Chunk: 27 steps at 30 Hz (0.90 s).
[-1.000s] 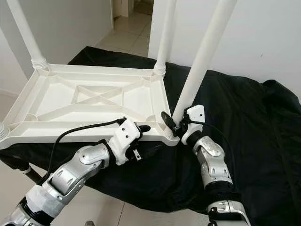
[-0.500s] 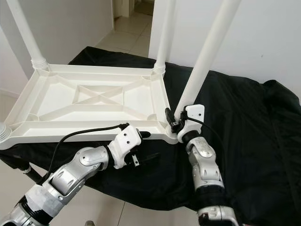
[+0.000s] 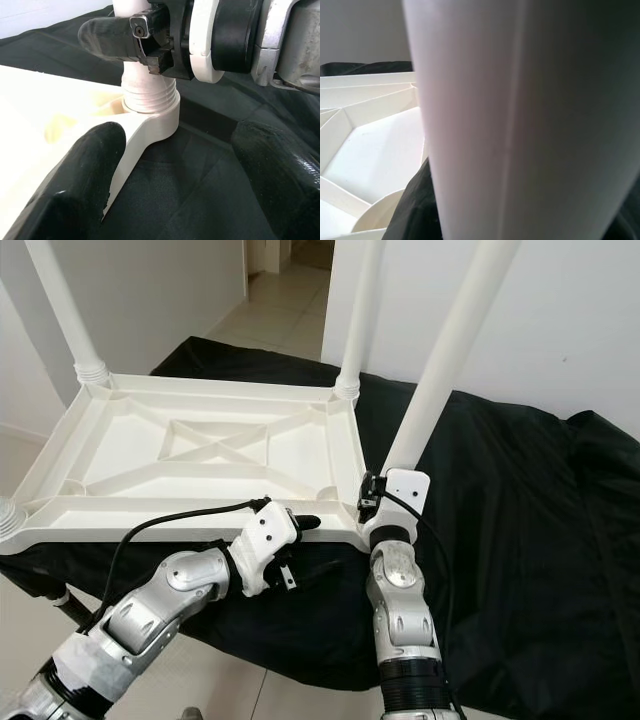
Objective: Building children table
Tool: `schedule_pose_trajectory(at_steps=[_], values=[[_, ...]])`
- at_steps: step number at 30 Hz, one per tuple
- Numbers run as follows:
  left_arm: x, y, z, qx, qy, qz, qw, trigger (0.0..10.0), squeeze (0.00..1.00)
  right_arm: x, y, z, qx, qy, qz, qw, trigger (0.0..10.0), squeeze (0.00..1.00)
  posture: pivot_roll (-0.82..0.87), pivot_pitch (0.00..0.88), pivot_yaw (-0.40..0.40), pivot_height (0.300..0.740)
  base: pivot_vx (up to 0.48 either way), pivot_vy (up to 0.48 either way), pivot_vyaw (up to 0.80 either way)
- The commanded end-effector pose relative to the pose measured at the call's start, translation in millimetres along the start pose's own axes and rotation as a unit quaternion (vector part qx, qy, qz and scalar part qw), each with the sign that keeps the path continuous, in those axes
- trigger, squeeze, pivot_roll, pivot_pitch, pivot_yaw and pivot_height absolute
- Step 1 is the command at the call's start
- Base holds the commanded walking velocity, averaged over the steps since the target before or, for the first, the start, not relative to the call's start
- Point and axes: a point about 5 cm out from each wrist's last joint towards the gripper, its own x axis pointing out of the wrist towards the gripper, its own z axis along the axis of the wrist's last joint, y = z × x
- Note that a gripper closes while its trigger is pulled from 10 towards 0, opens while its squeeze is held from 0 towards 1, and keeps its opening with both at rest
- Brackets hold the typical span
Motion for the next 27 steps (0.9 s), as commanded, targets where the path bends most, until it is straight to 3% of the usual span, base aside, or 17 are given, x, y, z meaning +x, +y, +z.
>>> schedule_pose_trajectory(at_steps=[1, 4, 5, 17, 18, 19, 20, 27], values=[[-1.2, -3.4, 1, 0.003, -0.001, -0.032, 0.999, 10.0, 0.0, -8.9, -3.1, -10, 0.014, 0.026, -0.025, 0.999, 10.0, 0.0, -0.01, 0.0, -0.077, 0.74, 0.0, 0.0, 0.0], [-1.6, -3.2, 1, 0.002, -0.002, -0.033, 0.999, 10.0, 0.0, -9.3, -2.3, -7, 0.02, 0.022, -0.023, 0.999, 10.0, 0.0, -0.01, 0.0, -0.076, 0.74, 0.0, 0.0, 0.0], [-2.0, -2.9, 1, 0.001, -0.002, -0.033, 0.999, 10.0, 0.0, -10.3, -0.4, -4, 0.023, 0.014, -0.02, 0.999, 10.0, 1.0, -0.02, 0.0, -0.074, 0.74, 0.0, 0.0, 0.0], [-1.9, -3.3, 2, 0.002, -0.004, -0.034, 0.999, 10.0, 0.0, -12.7, -7.6, -1, 0.01, 0.006, 0.018, 1.0, 10.0, 1.0, -0.02, 0.0, -0.075, 0.74, 0.0, 0.0, 0.0], [-2.0, -3.0, 2, 0.003, -0.004, -0.033, 0.999, 10.0, 0.0, -12.2, -9.7, -1, 0.008, 0.006, 0.025, 1.0, 10.0, 0.23, -0.02, 0.0, -0.078, 0.74, 0.0, 0.0, 0.0], [-2.1, -2.7, 2, 0.003, -0.005, -0.033, 0.999, 10.0, 0.0, -11.8, -11.2, -1, 0.008, 0.006, 0.03, 1.0, 10.0, 0.23, -0.02, 0.0, -0.078, 0.74, 0.0, 0.0, 0.0], [-2.4, -2.3, 3, 0.002, -0.006, -0.032, 0.999, 10.0, 0.0, -11.1, -13.2, -1, 0.002, 0.0, 0.045, 0.999, 10.0, 0.0, -0.02, 0.0, -0.076, 0.74, 0.0, 0.0, 0.0], [-2.4, 1.1, 6, -0.003, -0.016, -0.012, 1.0, 10.0, 0.0, -7.9, -13.2, 3, -0.004, -0.023, 0.113, 0.993, 10.0, 0.0, -0.02, 0.0, -0.074, 0.74, 0.0, 0.0, 0.0]])
